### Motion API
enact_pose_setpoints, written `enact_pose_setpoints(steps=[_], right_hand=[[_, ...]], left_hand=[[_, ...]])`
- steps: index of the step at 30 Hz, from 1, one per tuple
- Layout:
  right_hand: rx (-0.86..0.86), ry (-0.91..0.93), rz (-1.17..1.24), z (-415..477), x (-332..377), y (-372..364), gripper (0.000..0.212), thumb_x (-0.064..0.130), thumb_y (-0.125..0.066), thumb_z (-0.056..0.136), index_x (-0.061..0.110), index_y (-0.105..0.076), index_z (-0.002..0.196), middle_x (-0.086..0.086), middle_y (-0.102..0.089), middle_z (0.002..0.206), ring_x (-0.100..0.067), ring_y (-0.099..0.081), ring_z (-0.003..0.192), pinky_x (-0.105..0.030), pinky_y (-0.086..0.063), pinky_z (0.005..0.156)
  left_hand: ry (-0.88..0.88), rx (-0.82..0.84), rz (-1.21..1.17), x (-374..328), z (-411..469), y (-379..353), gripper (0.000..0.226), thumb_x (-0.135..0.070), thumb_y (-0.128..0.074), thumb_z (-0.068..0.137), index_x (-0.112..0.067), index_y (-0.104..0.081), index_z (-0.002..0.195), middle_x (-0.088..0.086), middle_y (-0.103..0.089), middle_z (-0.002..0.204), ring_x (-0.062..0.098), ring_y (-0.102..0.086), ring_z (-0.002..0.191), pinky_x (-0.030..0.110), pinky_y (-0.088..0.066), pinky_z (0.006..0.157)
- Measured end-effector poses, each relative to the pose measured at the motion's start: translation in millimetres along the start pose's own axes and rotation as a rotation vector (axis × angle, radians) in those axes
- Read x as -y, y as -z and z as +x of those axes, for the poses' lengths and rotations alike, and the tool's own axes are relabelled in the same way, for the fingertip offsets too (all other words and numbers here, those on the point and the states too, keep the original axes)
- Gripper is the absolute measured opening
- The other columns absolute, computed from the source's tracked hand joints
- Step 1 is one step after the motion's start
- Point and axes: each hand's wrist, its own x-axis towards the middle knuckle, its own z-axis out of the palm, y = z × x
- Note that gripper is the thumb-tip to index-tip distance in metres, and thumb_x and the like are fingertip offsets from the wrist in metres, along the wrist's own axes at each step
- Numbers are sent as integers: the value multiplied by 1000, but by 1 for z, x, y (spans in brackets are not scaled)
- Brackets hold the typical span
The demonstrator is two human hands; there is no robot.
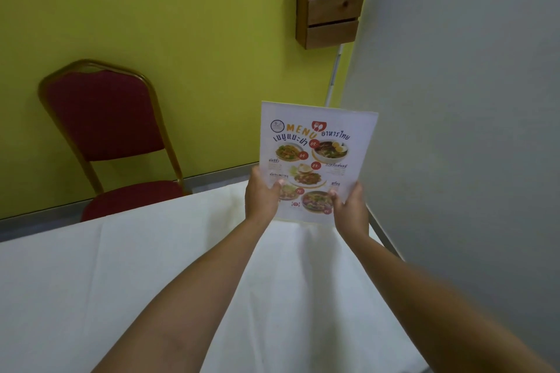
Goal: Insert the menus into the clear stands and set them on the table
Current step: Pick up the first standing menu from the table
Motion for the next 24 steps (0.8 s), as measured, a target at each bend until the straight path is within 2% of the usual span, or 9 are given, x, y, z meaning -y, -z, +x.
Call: enact_pose_setpoints(steps=[4, 10, 19, 24], right_hand=[[-21, 14, -37, 6, -4, -4, 40, 31, -57, 95, 16, -39, 128, -4, -64, 119, -24, -65, 95, -19, -35, 48], [-10, -8, -85, 10, -3, -6, 34, 36, -54, 95, 21, -38, 121, -2, -65, 118, -28, -65, 94, -31, -42, 60], [-5, 13, -96, 4, -4, -3, 30, 33, -54, 96, 21, -38, 118, -2, -64, 119, -28, -65, 97, -35, -49, 65], [14, 6, -92, 2, 0, 0, 26, 32, -54, 97, 21, -39, 115, -2, -64, 119, -24, -65, 92, -29, -45, 55]], left_hand=[[-2, -1, 12, 1, 9, -2, 42, -25, -66, 89, -17, -47, 125, 1, -62, 126, 13, -54, 98, 25, -42, 75], [-13, 33, 59, 3, 16, -1, 43, -27, -65, 91, -17, -45, 127, 1, -61, 129, 18, -59, 108, 25, -44, 77], [-16, 39, 103, 6, 11, 0, 43, -25, -62, 94, -16, -41, 130, 3, -60, 133, 25, -59, 115, 26, -45, 79], [8, 94, 221, 3, 12, 3, 45, -18, -57, 95, -17, -38, 136, 4, -55, 138, 27, -56, 120, 33, -46, 86]])
